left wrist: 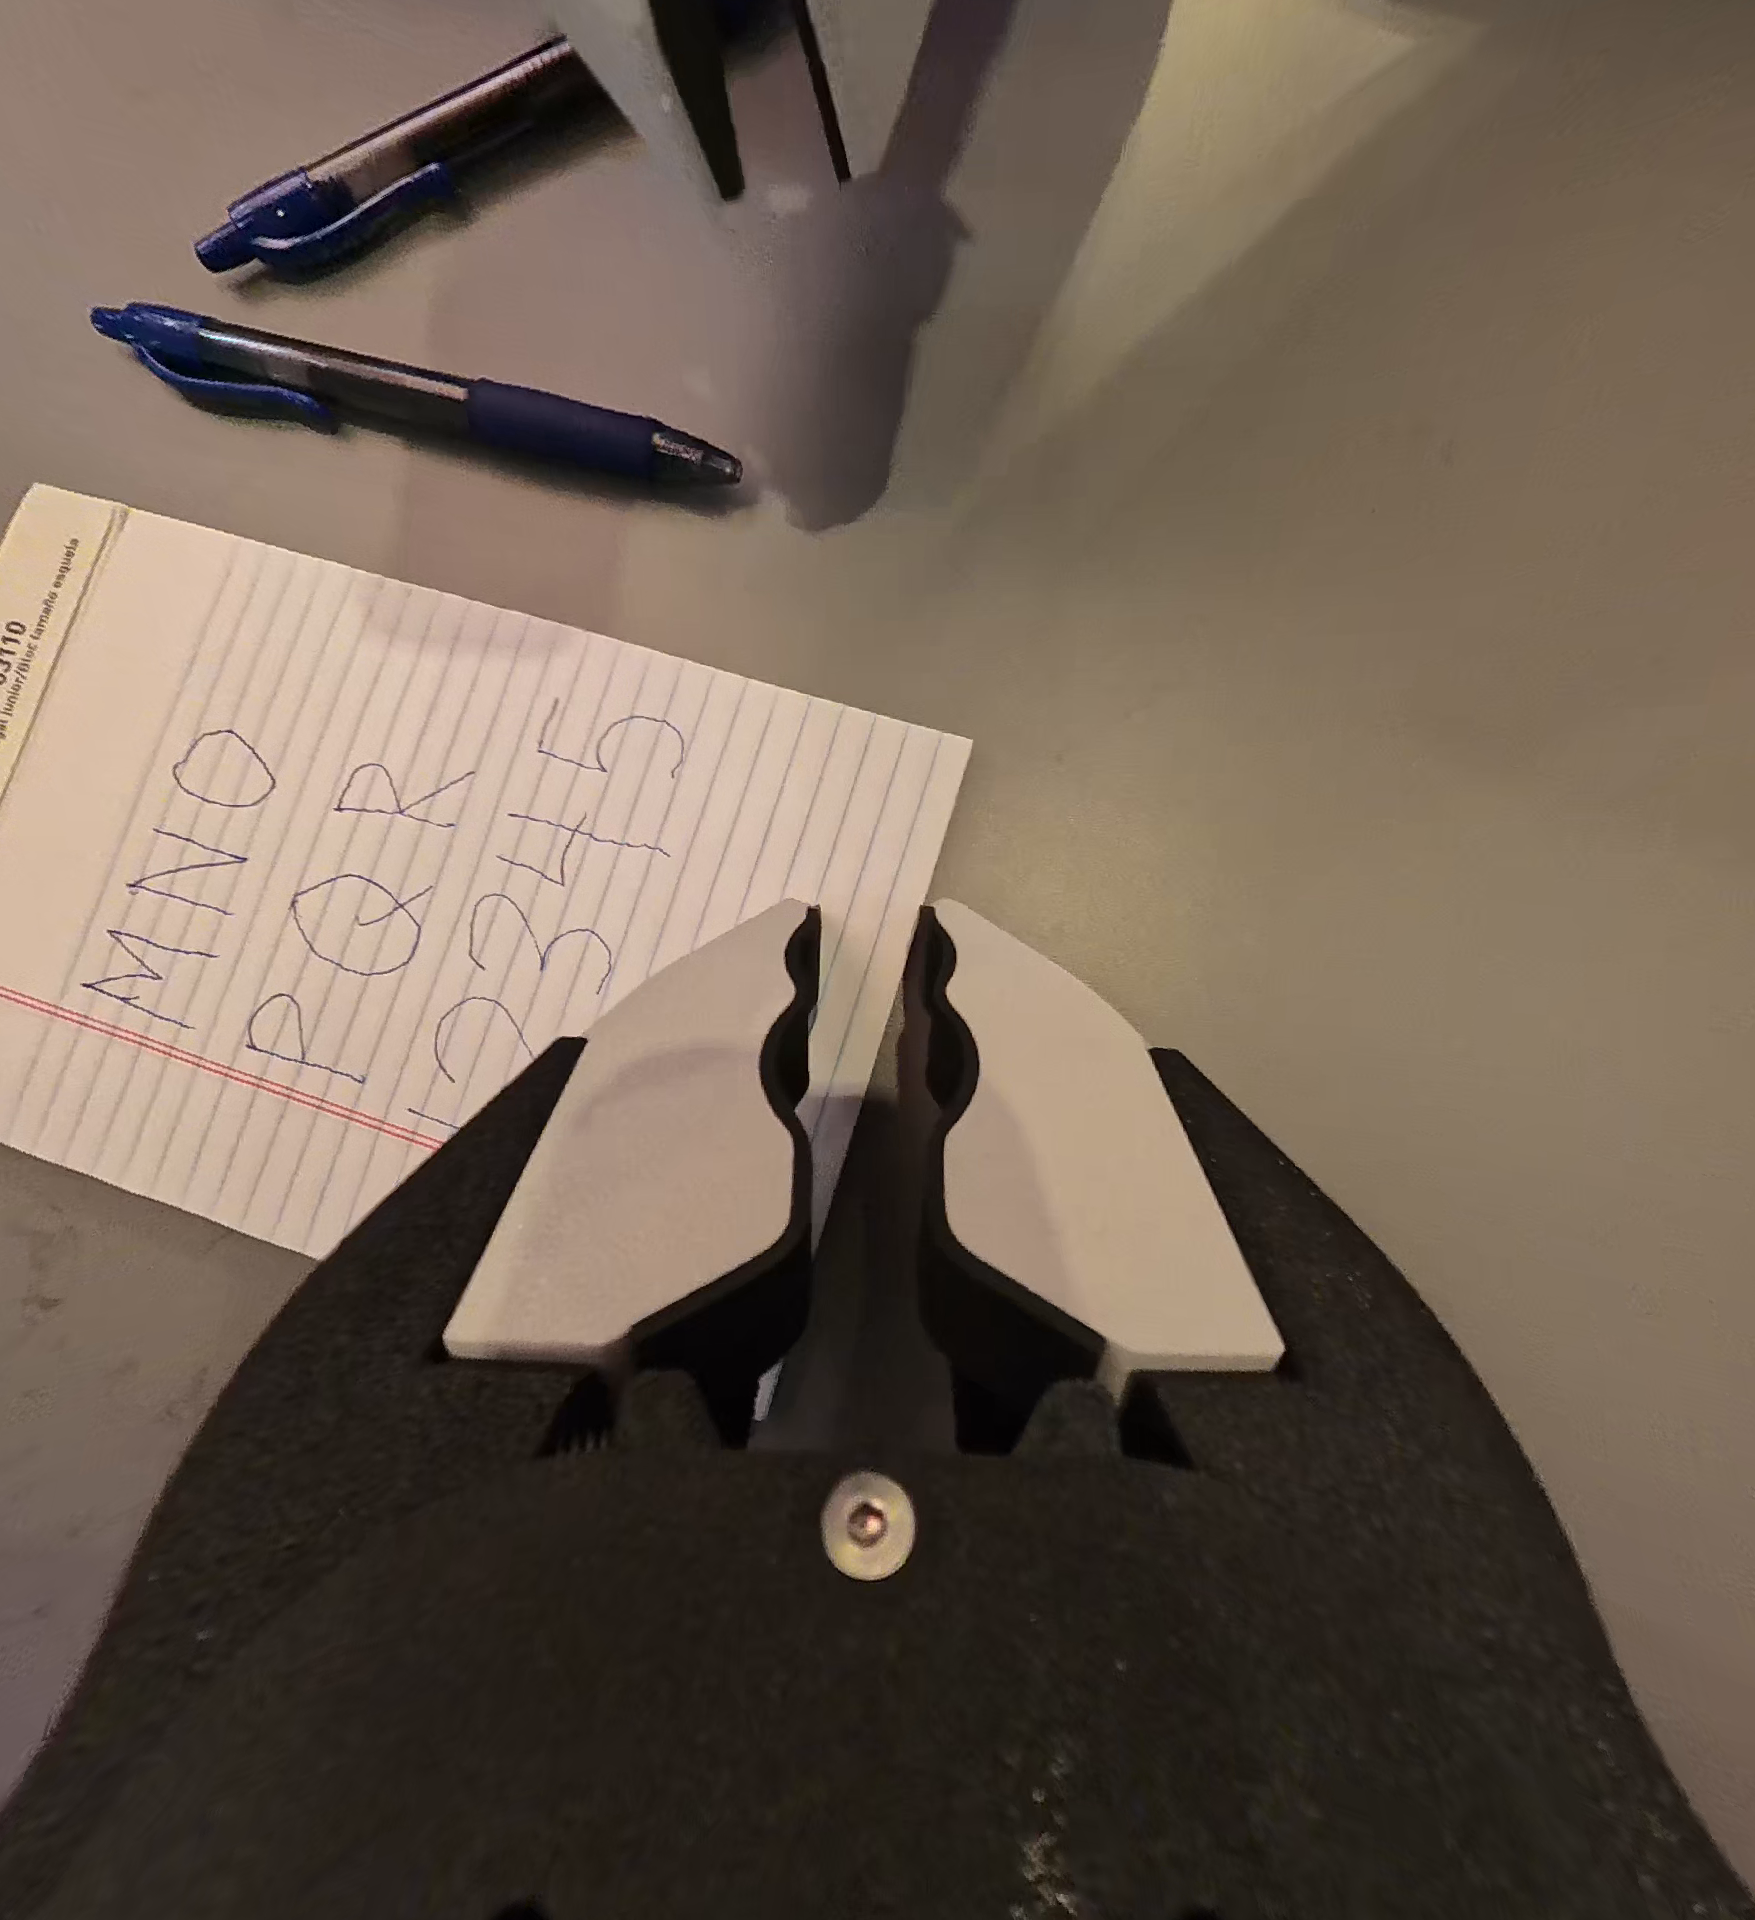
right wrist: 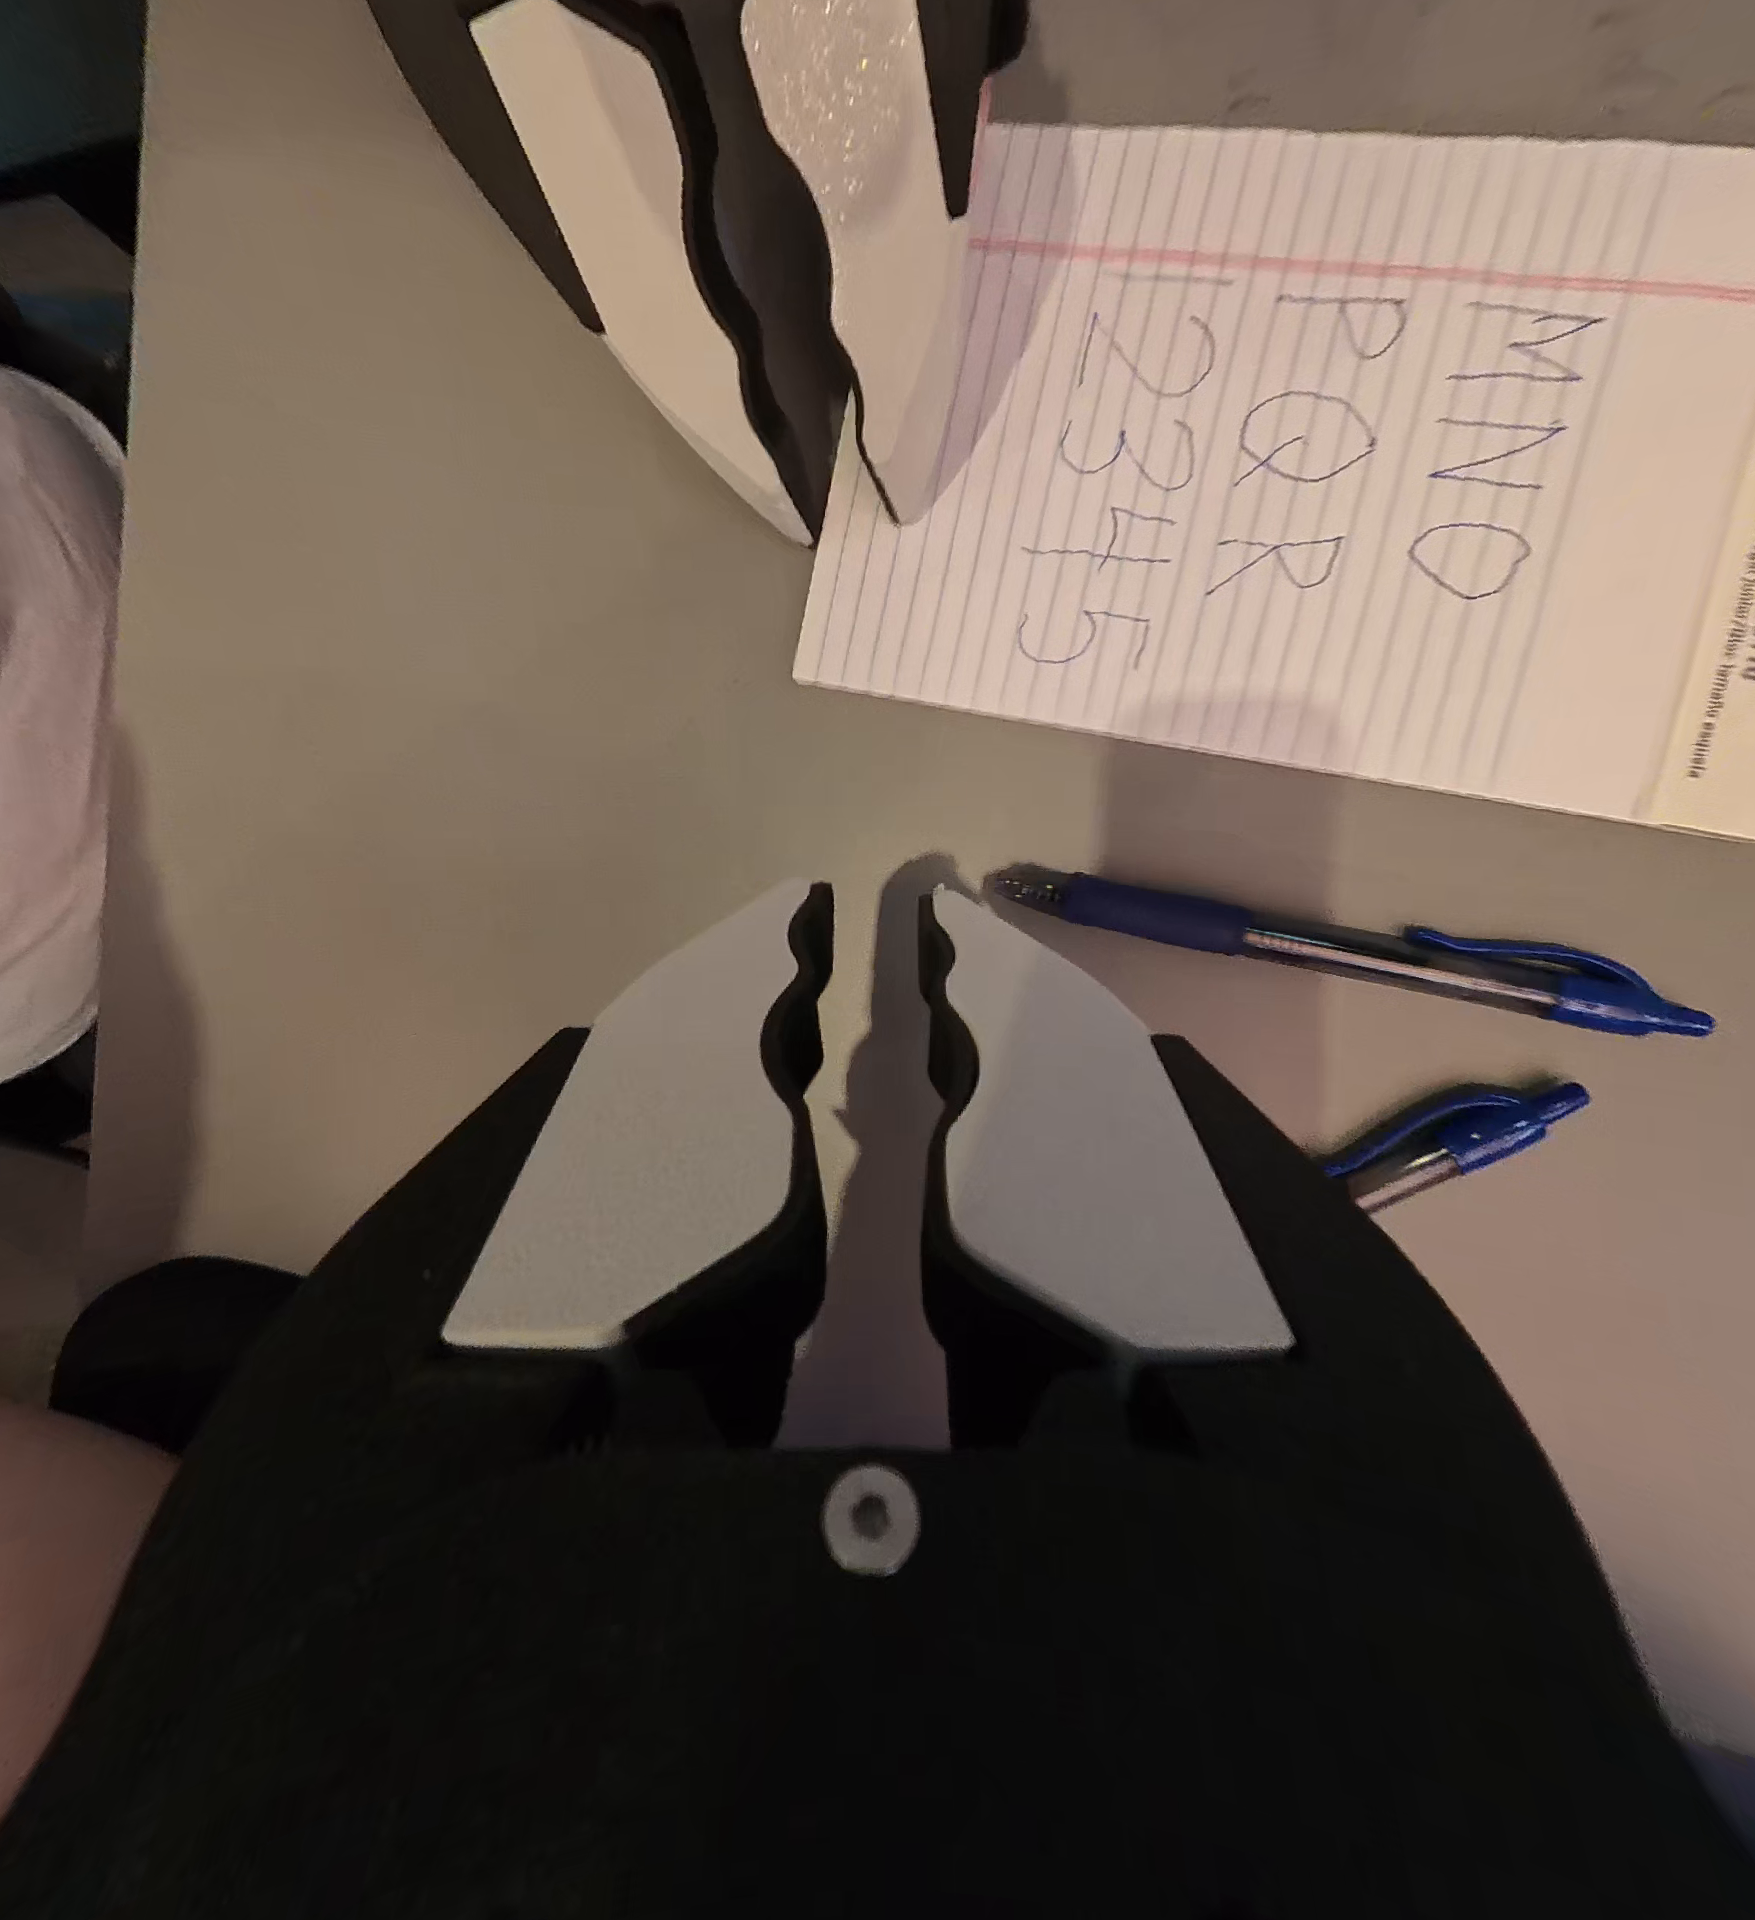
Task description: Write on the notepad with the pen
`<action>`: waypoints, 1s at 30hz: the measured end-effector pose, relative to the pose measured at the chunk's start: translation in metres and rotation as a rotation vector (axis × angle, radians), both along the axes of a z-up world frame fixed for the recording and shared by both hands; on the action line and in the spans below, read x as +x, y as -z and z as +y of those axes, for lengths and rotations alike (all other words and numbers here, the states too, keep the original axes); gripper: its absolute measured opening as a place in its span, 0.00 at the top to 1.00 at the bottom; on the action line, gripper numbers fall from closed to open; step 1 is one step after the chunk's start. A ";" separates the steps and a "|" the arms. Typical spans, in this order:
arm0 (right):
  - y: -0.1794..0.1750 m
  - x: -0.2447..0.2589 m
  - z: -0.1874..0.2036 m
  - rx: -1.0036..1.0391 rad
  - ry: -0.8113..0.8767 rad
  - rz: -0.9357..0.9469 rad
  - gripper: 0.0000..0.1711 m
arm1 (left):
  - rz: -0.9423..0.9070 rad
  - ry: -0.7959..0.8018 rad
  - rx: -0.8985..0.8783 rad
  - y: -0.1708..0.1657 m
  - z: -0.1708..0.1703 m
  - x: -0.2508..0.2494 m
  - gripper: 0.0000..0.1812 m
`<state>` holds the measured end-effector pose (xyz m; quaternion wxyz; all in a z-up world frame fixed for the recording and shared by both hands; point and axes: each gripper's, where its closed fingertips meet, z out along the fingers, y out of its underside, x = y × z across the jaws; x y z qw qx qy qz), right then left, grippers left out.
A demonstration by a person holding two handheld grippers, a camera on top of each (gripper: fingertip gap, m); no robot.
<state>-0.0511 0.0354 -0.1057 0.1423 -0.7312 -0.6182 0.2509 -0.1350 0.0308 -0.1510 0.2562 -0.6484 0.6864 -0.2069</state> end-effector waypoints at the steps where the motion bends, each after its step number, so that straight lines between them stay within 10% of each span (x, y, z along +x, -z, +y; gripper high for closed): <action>1: -0.002 0.001 0.002 0.007 0.007 0.017 0.91 | -0.003 -0.004 -0.011 0.000 0.000 0.000 0.90; 30: 0.008 -0.013 0.000 0.013 -0.035 0.011 0.91 | -0.101 -0.064 -0.168 -0.003 0.002 0.001 0.92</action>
